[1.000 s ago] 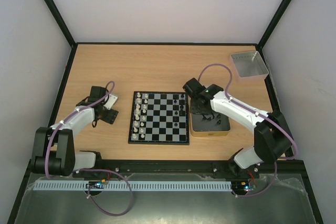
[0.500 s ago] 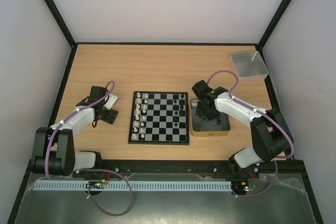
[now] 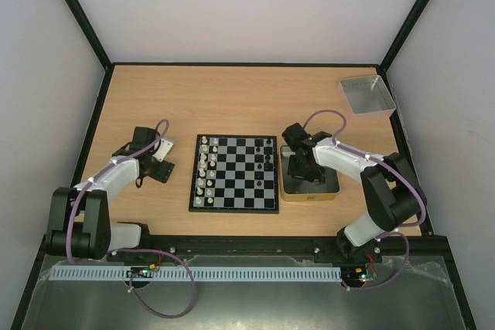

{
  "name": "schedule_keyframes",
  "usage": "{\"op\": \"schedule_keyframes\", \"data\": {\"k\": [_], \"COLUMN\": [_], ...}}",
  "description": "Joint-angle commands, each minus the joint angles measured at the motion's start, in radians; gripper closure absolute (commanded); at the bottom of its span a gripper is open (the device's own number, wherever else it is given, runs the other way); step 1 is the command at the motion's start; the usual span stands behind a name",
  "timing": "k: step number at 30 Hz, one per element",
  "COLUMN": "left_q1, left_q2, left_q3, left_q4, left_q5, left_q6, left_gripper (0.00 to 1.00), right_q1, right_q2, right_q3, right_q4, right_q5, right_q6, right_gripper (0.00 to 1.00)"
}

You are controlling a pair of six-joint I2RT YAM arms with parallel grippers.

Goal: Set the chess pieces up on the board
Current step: Pick up the chess piece from the storage box.

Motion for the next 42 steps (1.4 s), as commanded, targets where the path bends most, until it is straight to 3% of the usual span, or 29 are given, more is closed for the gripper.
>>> {"op": "schedule_keyframes", "data": {"k": [1,30,42], "left_q1": [0.004,0.004,0.004], "left_q2": [-0.001,-0.001,0.001], "left_q3": [-0.013,-0.013,-0.012], "left_q4": [-0.016,-0.016,-0.015], "left_q5": [0.008,0.005,0.009], "left_q6": [0.008,0.008,0.010], "left_gripper": [0.21,0.21,0.21], "right_q1": [-0.010,-0.036,-0.037], "right_q2": [0.026,0.105,0.106], "right_q3": [-0.020,-0.042,-0.075], "right_q4": [0.029,0.088,0.108], "right_q5": [-0.003,0.002,-0.033], "right_q6": [-0.006,-0.013,-0.004], "right_gripper": [0.77,0.77,0.84]}}
